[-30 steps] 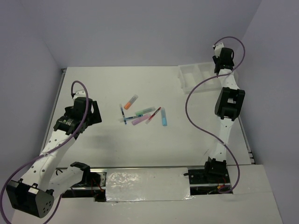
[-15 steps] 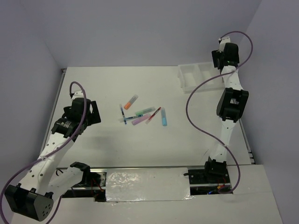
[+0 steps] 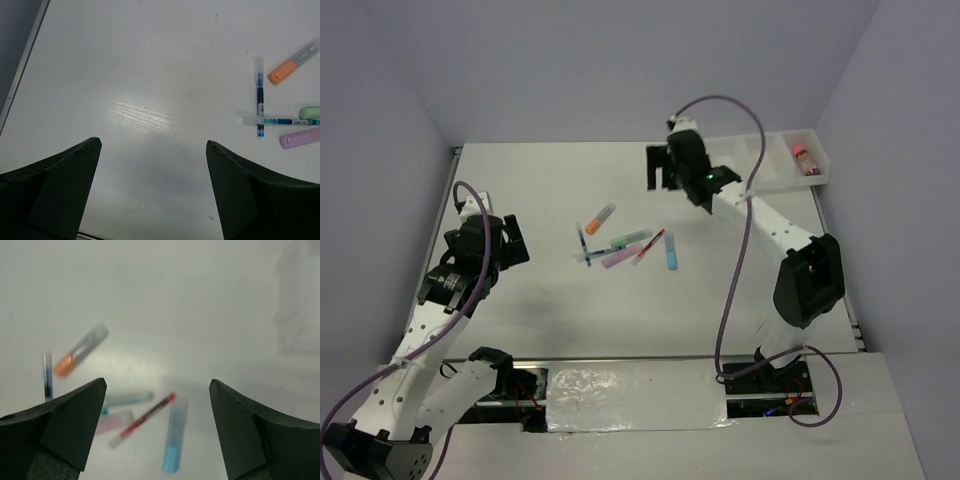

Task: Sort the stationery into containers
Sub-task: Pick up the pen from the center of the board.

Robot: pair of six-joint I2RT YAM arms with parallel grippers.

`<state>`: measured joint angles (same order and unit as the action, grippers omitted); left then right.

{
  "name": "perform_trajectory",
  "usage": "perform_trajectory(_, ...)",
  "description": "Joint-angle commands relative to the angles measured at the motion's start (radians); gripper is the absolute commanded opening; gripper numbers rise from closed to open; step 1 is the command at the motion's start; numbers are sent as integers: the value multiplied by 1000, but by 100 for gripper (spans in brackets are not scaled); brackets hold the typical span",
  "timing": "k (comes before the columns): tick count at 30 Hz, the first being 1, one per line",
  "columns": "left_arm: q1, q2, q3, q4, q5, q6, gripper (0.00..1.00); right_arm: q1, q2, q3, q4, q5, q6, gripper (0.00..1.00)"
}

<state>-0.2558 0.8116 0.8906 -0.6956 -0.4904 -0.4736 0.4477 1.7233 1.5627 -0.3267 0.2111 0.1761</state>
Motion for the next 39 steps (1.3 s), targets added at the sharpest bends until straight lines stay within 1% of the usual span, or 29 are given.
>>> perform_trajectory(1, 7, -12, 41, 15, -17, 1, 99, 87, -30, -156, -159, 180, 267, 91)
perform_trajectory(2, 9, -11, 42, 16, -11, 4, 99, 107, -54, -238, -144, 175, 304, 87)
perform_trajectory(4, 9, -8, 45, 15, -5, 6, 99, 152, -71, -309, -126, 163, 318, 83)
perform_trajectory(5, 9, -9, 45, 15, -2, 6, 99, 164, -80, -363, -132, 186, 329, 82)
perform_trajectory(7, 9, -15, 42, 19, 9, 10, 99, 178, -99, -439, -112, 163, 327, 81)
perform_trajectory(10, 9, -32, 38, 25, 22, 15, 99, 178, -88, -495, -112, 140, 326, 81)
perform_trajectory(13, 9, -40, 38, 27, 27, 16, 99, 175, -62, -539, -65, 85, 313, 78)
perform_trajectory(15, 9, -46, 38, 27, 27, 18, 99, 172, -31, -537, -57, 85, 316, 77)
perform_trajectory(18, 9, -58, 36, 28, 30, 18, 99, 152, 22, -536, -8, 28, 292, 70)
perform_trajectory(23, 9, -75, 31, 34, 42, 23, 99, 114, 102, -477, 8, -10, 252, 63)
perform_trajectory(25, 9, -74, 31, 36, 47, 24, 99, 92, 116, -457, 11, -51, 229, 52)
perform_trajectory(26, 9, -71, 33, 36, 53, 26, 99, 74, 125, -446, 8, -64, 220, 45)
perform_trajectory(27, 9, -71, 31, 34, 55, 27, 99, 66, 136, -422, -17, -70, 214, 30)
perform_trajectory(28, 9, -71, 31, 38, 59, 26, 99, 60, 131, -417, -26, -64, 204, 25)
perform_trajectory(29, 9, -71, 31, 39, 64, 27, 99, 39, 102, -417, -35, -58, 201, 16)
perform_trajectory(32, 9, -77, 31, 42, 75, 30, 99, -13, 29, -426, -28, -52, 178, 14)
perform_trajectory(34, 9, -80, 31, 47, 84, 33, 100, -117, -16, -368, -41, -71, 128, 12)
perform_trajectory(36, 9, -78, 30, 47, 88, 35, 99, -170, 5, -295, -80, -84, 53, 11)
perform_trajectory(37, 9, -80, 30, 48, 92, 36, 99, -194, 25, -250, -125, -84, 30, 10)
perform_trajectory(38, 9, -80, 30, 48, 96, 38, 99, -219, 48, -152, -144, -75, 5, 10)
perform_trajectory(39, 9, -80, 30, 50, 96, 36, 99, -268, 109, -97, -164, -82, -36, 10)
